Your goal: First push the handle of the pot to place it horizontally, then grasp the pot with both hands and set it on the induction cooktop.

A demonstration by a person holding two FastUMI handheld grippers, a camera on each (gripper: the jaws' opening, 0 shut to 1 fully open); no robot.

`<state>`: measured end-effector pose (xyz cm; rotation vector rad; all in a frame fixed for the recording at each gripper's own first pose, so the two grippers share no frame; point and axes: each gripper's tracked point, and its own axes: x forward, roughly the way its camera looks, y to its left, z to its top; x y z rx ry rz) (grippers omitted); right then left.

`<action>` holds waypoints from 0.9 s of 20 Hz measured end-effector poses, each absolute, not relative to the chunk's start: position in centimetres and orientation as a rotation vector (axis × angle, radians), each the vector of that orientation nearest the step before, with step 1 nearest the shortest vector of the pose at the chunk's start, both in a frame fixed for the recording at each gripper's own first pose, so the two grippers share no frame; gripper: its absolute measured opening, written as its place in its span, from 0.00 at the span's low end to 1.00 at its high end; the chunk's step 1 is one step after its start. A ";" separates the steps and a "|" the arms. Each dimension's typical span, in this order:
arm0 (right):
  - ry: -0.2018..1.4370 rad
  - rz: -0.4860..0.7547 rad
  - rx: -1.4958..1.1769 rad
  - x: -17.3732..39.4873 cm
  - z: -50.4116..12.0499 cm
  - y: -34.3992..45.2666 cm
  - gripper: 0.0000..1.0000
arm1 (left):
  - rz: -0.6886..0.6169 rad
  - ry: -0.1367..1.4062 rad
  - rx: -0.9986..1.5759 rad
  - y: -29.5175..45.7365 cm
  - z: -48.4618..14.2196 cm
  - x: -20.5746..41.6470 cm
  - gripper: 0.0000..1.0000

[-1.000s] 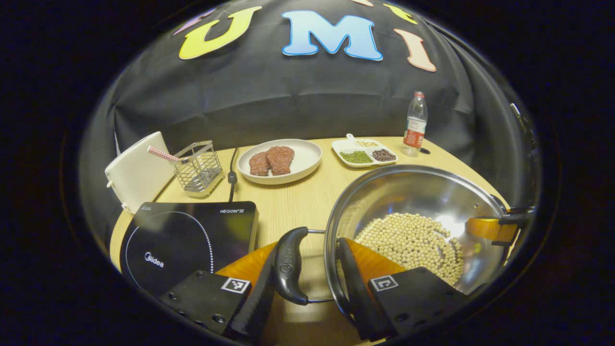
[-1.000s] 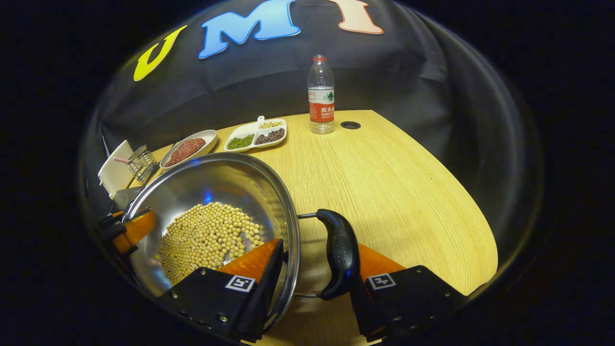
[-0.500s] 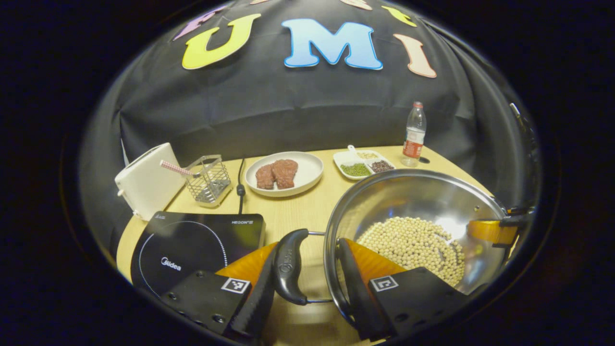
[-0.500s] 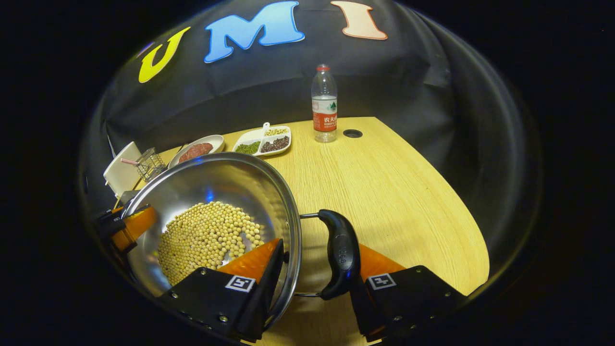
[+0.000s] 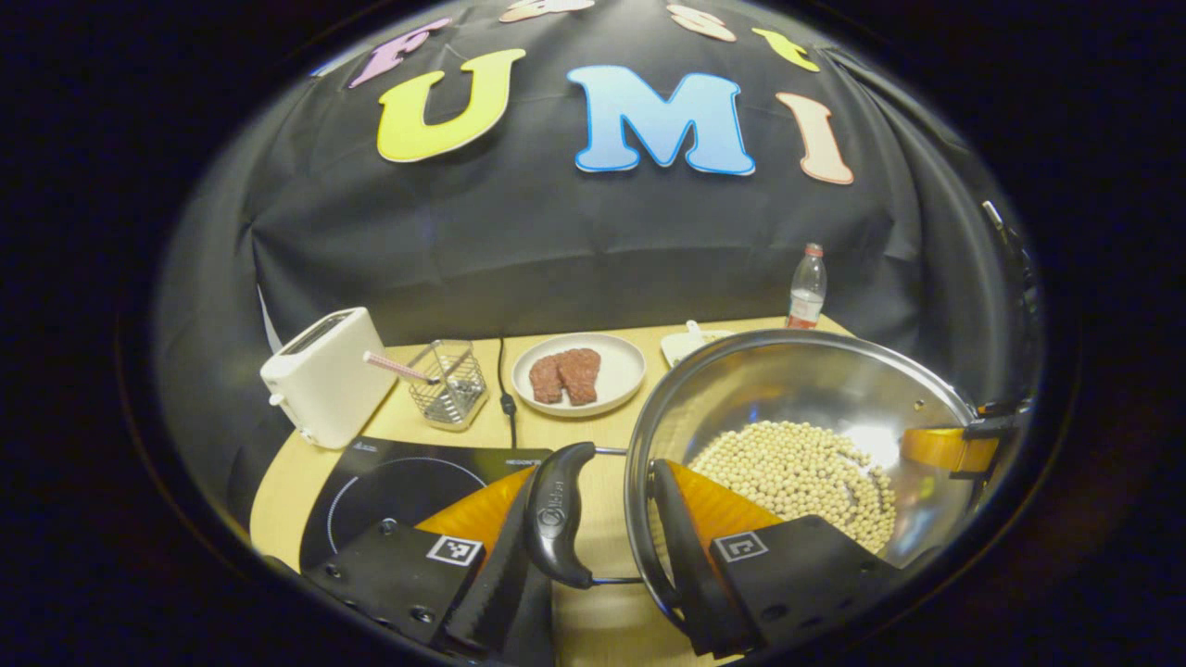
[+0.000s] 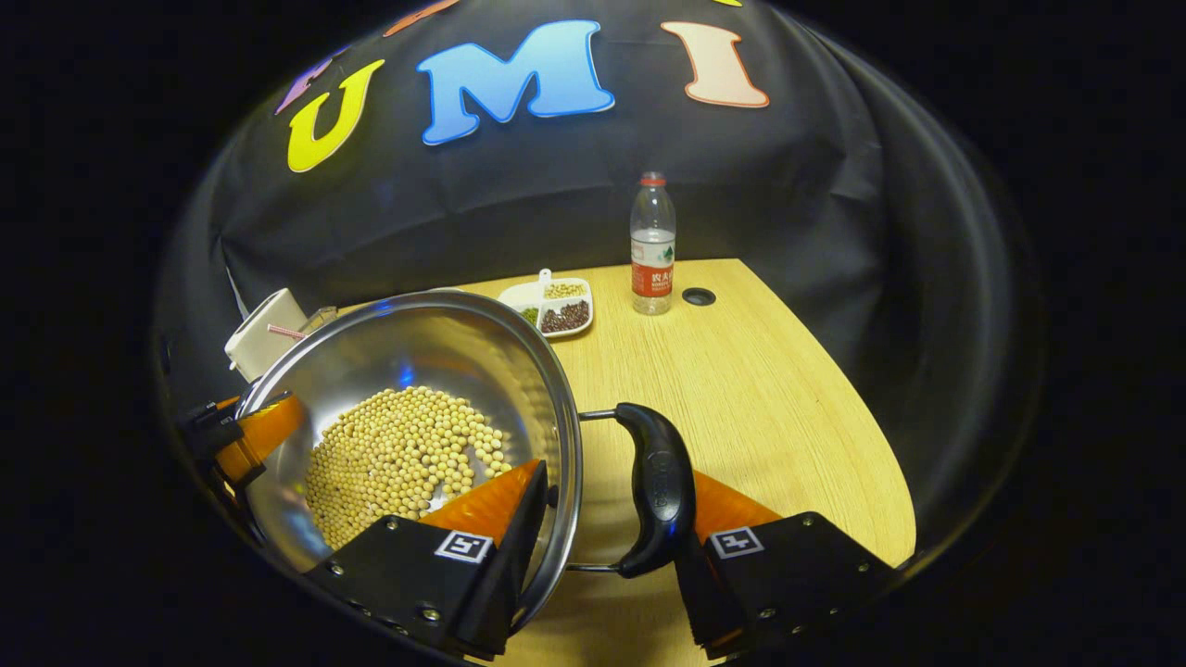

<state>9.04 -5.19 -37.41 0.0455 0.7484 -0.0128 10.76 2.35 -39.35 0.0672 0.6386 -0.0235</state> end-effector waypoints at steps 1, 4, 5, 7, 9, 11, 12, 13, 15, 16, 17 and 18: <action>0.739 -0.014 0.043 8.9 -36.5 -5.0 0.71 | -0.024 0.633 0.060 2.9 -38.5 10.7 0.72; 0.733 -0.028 0.038 8.0 -33.8 -4.8 0.70 | -0.035 0.640 0.052 5.1 -36.9 10.1 0.76; 0.731 -0.031 0.042 7.8 -33.1 -4.7 0.70 | -0.039 0.635 0.050 6.0 -36.3 10.0 0.72; 0.724 -0.035 0.044 7.1 -31.7 -5.0 0.70 | -0.040 0.625 0.047 7.8 -35.4 9.7 0.72; 0.715 -0.039 0.046 7.0 -31.0 -5.2 0.65 | -0.044 0.619 0.040 9.7 -34.5 9.5 0.72; 0.711 -0.033 0.044 7.1 -30.8 -5.2 0.71 | -0.041 0.616 0.038 11.7 -34.0 9.3 0.72; 0.708 -0.028 0.042 7.1 -30.8 -5.2 0.71 | -0.037 0.619 0.032 12.7 -33.7 9.1 0.72; 0.706 -0.021 0.042 7.4 -31.3 -5.0 0.71 | -0.032 0.619 0.024 13.7 -33.3 8.9 0.76; 0.700 -0.007 0.048 7.5 -31.2 -5.3 0.71 | -0.028 0.619 0.024 15.5 -32.6 8.6 0.73; 0.699 0.000 0.049 7.4 -31.1 -5.5 0.70 | -0.026 0.612 0.033 16.4 -32.0 8.6 0.76; 0.700 0.002 0.048 7.4 -31.4 -5.6 0.70 | -0.025 0.604 0.042 17.2 -31.4 8.6 0.76; 0.700 0.007 0.051 7.4 -31.6 -5.8 0.70 | -0.021 0.597 0.048 18.1 -30.8 8.6 0.76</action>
